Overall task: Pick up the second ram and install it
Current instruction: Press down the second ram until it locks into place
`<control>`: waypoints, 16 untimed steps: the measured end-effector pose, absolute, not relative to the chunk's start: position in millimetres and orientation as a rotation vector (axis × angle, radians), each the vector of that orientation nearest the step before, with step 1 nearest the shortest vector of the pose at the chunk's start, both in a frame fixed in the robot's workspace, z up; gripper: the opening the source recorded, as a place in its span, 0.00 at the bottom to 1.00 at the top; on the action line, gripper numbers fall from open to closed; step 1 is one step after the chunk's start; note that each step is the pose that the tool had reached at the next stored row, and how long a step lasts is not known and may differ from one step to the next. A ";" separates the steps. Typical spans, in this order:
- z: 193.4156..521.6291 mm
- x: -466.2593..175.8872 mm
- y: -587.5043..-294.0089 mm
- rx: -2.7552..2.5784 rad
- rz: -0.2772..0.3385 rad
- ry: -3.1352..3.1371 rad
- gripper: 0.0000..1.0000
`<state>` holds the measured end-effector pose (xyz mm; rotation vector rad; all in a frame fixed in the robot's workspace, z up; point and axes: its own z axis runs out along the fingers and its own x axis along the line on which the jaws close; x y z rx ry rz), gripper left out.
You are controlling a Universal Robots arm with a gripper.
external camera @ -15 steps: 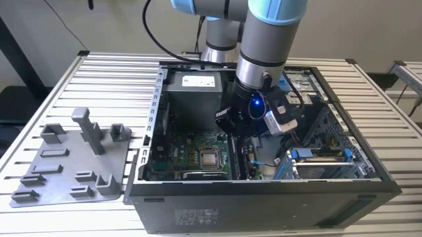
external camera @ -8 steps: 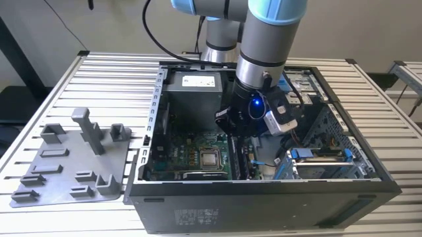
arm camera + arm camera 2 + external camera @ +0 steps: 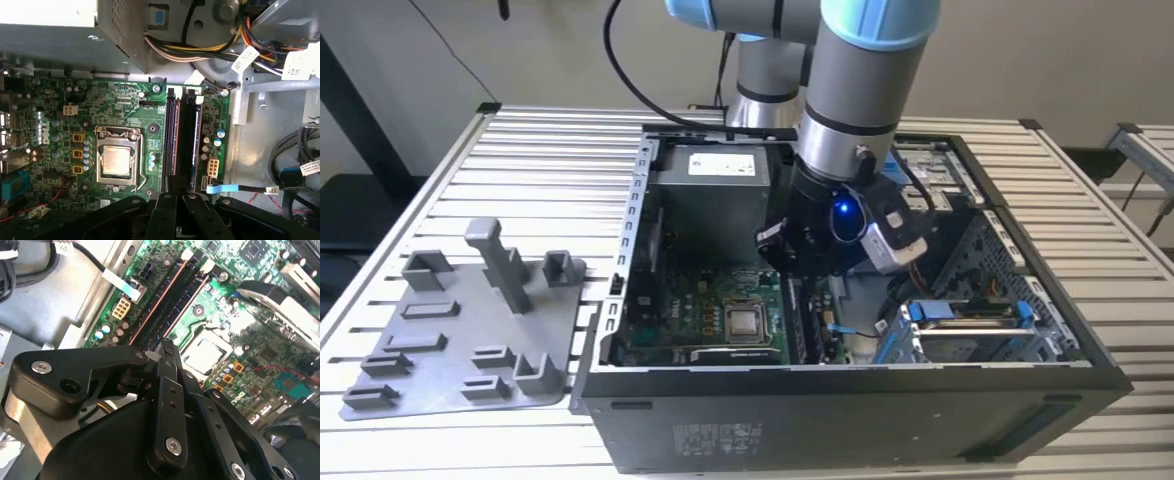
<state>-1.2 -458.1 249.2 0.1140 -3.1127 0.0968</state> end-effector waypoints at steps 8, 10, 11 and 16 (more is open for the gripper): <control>248.5 -1.8 -458.1 0.261 0.049 -3.110 0.11; 247.9 -2.2 -458.0 0.295 0.046 -3.107 0.11; 247.7 -2.5 -458.1 0.316 0.047 -3.105 0.11; 246.5 -3.6 -458.1 0.428 0.048 -3.093 0.11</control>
